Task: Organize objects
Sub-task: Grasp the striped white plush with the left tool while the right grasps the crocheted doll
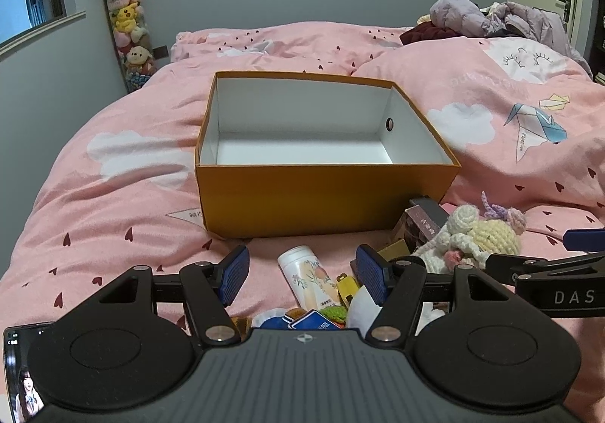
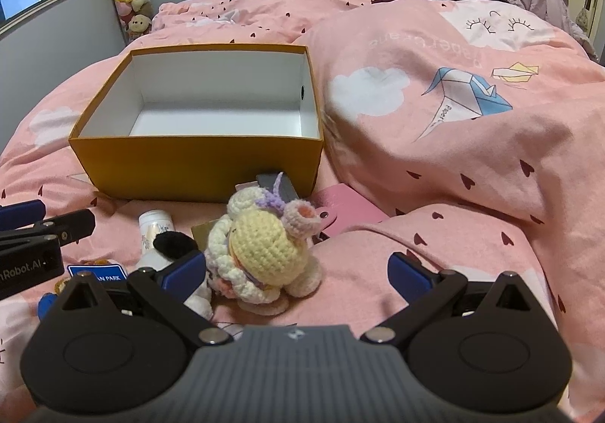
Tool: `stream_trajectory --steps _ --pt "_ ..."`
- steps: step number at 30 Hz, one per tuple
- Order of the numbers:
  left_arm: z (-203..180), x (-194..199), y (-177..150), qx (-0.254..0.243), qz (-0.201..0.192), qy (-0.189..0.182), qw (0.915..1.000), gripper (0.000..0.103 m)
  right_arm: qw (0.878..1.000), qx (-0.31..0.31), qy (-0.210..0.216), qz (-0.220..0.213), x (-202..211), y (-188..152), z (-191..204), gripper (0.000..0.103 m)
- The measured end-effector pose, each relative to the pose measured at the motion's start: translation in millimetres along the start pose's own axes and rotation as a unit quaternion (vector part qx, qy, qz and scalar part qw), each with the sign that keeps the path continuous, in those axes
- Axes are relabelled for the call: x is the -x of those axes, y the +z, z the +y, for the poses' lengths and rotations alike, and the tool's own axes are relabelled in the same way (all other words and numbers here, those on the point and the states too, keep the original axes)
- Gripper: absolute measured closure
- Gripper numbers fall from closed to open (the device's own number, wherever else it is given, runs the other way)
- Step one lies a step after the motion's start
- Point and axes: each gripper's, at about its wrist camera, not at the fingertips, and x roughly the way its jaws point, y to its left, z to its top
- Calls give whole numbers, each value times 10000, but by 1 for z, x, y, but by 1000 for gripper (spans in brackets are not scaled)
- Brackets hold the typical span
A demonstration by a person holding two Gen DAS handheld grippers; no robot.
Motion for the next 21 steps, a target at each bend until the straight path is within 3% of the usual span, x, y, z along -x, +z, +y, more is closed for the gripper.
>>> stream_trajectory --steps 12,16,18,20,21 --pt "0 -4 -2 -6 103 -111 9999 29 10000 20 20 31 -3 0 0 1" --pt "2 -6 -3 8 211 -212 9996 29 9994 113 262 -171 -1 3 -2 2" --pt "4 -6 -2 57 259 -404 9988 29 9984 191 412 -323 1 5 -3 10" --pt "6 -6 -2 136 374 -679 9969 29 9979 241 481 -347 0 7 -4 27" --pt "7 -6 -2 174 416 -837 9955 30 9981 237 483 -310 -1 9 -3 31"
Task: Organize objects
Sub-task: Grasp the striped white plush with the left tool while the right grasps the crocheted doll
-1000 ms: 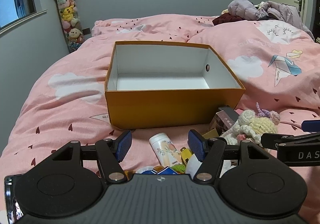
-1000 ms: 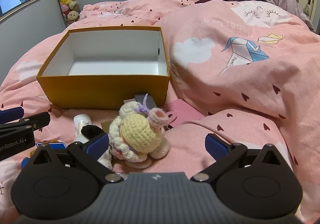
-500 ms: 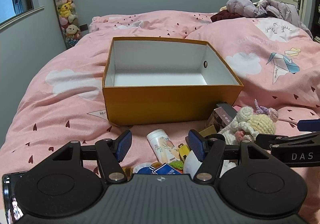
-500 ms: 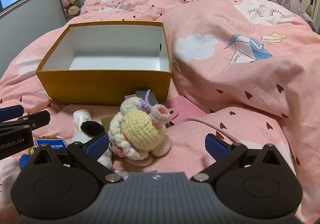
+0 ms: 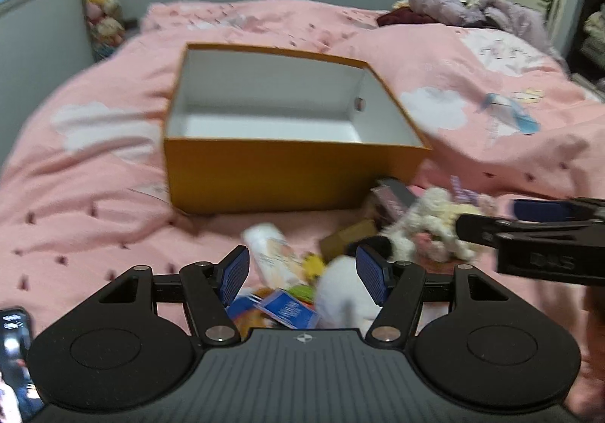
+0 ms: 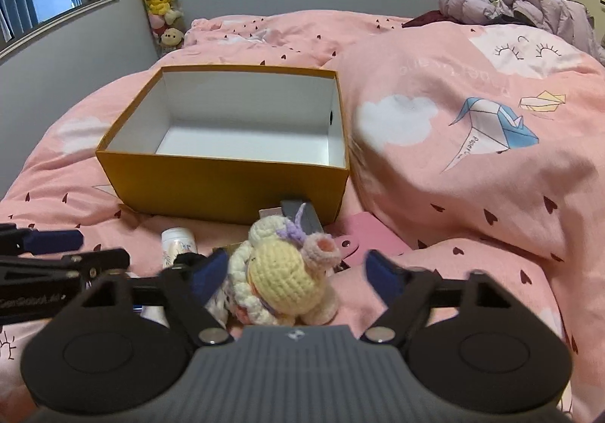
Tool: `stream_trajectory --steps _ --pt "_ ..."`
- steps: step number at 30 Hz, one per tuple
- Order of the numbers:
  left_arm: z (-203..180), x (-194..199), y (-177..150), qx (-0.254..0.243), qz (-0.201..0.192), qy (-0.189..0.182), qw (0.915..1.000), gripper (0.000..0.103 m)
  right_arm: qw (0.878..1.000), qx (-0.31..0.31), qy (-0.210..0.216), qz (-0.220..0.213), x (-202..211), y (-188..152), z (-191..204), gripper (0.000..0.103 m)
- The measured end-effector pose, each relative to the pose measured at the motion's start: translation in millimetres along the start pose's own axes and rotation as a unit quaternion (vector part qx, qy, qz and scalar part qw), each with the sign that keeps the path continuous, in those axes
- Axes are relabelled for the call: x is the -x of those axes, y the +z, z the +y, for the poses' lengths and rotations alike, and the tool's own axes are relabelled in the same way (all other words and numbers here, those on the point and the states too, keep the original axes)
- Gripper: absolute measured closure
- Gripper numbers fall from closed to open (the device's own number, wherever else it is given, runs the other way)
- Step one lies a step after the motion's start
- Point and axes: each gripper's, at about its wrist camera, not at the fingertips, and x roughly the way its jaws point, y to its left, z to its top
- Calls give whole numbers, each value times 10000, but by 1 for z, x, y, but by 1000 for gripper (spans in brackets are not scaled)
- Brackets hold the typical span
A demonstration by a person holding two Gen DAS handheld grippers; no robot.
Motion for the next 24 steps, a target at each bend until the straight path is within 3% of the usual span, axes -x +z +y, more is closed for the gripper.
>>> stream_trajectory --steps 2,5,8,14,24 --pt "0 -1 0 37 78 -308 9995 39 9999 7 65 86 -3 1 0 34" --pt "-2 -7 -2 77 315 -746 9967 40 9997 83 168 136 -5 1 2 34" --pt "-7 -16 -6 107 621 -935 9936 40 9995 74 218 224 -8 0 3 33" --pt "-12 -42 -11 115 1168 -710 9905 40 9983 -23 344 462 -15 -6 3 32" --pt "-31 -59 -12 -251 1272 -420 9907 28 9973 91 353 644 -31 -7 3 30"
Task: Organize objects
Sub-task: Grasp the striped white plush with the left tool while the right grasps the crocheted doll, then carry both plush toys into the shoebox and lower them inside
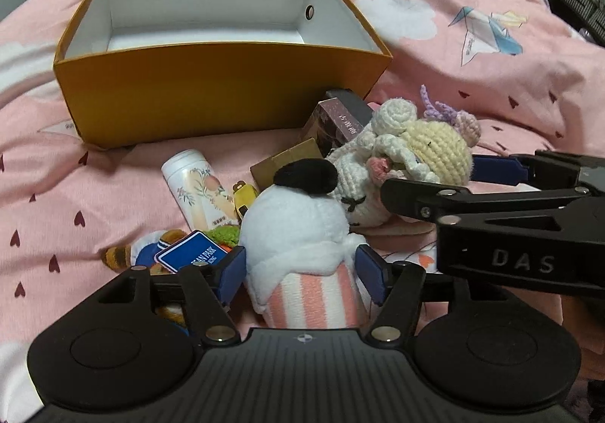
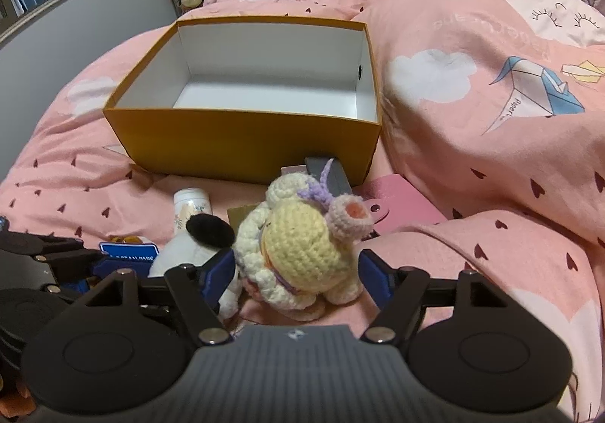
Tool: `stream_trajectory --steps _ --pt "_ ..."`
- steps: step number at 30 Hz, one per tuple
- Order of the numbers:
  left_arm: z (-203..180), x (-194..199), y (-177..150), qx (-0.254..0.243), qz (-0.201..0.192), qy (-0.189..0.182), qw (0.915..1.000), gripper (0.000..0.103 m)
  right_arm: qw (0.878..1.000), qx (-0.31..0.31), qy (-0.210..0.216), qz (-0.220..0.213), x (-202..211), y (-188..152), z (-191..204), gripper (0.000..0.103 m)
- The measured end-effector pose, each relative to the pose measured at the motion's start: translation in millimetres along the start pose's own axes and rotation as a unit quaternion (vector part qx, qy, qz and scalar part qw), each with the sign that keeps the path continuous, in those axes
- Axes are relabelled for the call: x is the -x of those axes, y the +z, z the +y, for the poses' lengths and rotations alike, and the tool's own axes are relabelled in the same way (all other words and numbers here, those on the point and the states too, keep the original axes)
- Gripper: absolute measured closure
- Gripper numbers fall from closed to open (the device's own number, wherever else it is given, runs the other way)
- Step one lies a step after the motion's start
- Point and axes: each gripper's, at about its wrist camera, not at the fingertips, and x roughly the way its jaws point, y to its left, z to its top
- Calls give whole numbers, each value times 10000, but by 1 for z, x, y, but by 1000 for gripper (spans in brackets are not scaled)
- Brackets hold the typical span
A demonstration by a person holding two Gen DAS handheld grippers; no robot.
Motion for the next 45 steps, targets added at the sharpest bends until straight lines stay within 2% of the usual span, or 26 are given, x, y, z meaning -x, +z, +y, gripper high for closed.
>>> stream_trajectory --steps 3,6,10,12,17,22,26,31,39,45 --pt "-7 -5 -1 -185 -20 159 9997 23 10000 76 -45 30 -6 2 1 30" --pt "-14 -9 -5 -374 -48 285 9989 18 9997 195 -120 -11 -7 3 4 35" --pt "-19 -10 -10 -624 -147 419 9971 19 9992 327 -207 -104 -5 2 9 38" --pt "-20 -10 -12 -725 -178 493 9960 25 9992 332 -216 -109 -4 1 9 39" --pt "-9 0 -13 -488 -320 297 9979 31 9990 327 -216 -196 4 0 10 40" --pt "0 21 -13 -265 -699 92 9972 32 9980 404 -244 -423 19 4 14 41" --pt "-1 44 -7 -309 -1116 -16 9933 32 9962 529 -194 -658 35 12 18 41" --pt "12 68 4 -45 -1497 -222 9885 32 9918 692 -215 -1052 50 30 19 41" --pt "33 94 34 277 -2308 -11 9726 32 9840 768 -330 -1572 51 73 14 41" --pt "56 96 70 436 -2628 -210 9636 32 9794 774 -300 -1842 37 110 13 41"
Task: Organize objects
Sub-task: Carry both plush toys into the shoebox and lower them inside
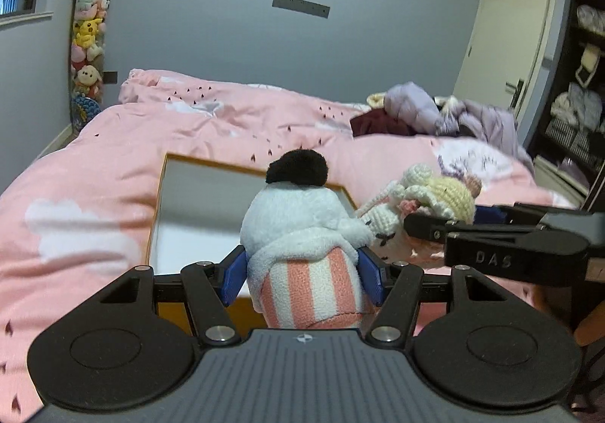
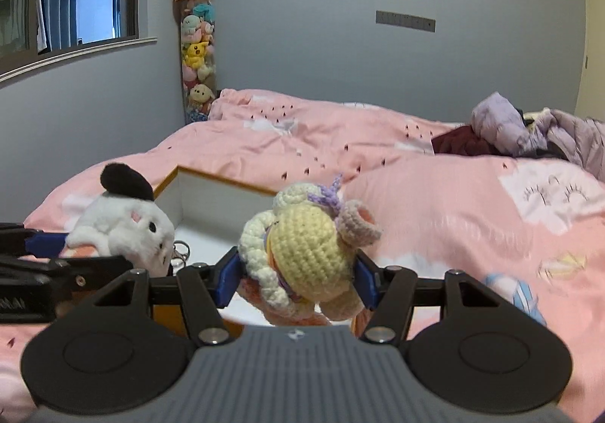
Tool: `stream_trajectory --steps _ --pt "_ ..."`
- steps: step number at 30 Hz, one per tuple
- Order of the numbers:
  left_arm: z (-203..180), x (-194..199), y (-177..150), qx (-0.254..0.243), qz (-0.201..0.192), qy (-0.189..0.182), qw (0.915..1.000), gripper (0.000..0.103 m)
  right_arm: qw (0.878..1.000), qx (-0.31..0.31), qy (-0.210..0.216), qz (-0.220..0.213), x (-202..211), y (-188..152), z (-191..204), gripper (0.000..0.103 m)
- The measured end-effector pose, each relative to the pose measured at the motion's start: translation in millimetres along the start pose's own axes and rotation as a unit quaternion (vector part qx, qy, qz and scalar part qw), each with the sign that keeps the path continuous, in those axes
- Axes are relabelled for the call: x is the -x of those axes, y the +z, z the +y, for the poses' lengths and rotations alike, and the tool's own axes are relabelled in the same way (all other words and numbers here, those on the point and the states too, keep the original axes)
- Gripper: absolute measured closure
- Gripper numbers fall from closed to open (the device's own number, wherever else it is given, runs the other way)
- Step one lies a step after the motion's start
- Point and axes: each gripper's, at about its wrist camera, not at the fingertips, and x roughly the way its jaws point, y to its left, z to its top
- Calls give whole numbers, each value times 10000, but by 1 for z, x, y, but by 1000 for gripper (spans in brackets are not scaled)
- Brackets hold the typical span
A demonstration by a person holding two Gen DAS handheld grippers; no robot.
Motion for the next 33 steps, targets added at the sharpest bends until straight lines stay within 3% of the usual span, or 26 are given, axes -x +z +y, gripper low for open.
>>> stream_trajectory --steps 5,9,16,22,26,33 --pt "17 -26 20 92 -83 106 9999 32 9997 112 -180 157 -44 12 -6 40" --pt "21 -54 21 -38 -37 108 9999 32 9968 215 -99 767 -90 3 -10 40" --pt "22 -109 1 -104 568 71 9983 32 9816 167 355 1866 -147 -15 -19 40" --pt "18 -139 -12 -242 877 135 9958 32 9657 274 399 2551 -175 -24 -27 39" --pt "19 -152 -15 -281 1080 177 9936 32 9651 129 463 2574 -180 -30 -32 37" --pt "27 -171 -21 -123 1595 320 9866 31 9794 376 305 1961 -161 -32 -31 33"
